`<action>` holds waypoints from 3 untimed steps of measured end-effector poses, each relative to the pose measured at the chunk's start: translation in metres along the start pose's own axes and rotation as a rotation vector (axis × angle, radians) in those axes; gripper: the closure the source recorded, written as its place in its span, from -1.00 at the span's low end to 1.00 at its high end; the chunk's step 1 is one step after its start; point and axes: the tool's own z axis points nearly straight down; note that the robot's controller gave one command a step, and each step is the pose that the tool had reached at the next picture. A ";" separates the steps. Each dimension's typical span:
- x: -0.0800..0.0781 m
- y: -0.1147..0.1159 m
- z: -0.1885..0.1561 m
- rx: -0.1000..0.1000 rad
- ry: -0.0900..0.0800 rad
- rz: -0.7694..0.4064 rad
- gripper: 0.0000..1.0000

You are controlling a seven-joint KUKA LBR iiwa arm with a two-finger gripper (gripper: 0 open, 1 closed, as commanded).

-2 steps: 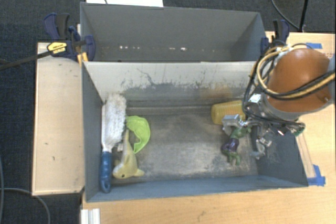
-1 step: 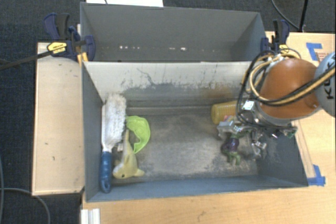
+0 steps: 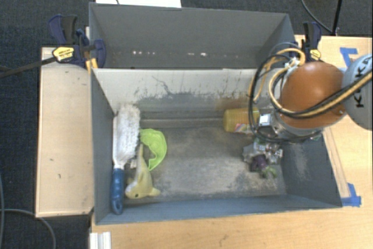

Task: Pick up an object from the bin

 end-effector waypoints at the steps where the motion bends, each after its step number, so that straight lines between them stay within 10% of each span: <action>1: 0.000 0.000 0.000 0.000 0.000 0.001 1.00; 3: 0.000 0.003 -0.028 -0.010 0.002 0.004 1.00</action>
Offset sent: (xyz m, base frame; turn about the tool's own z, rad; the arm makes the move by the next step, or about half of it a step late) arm 0.0001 0.0002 0.0822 0.0000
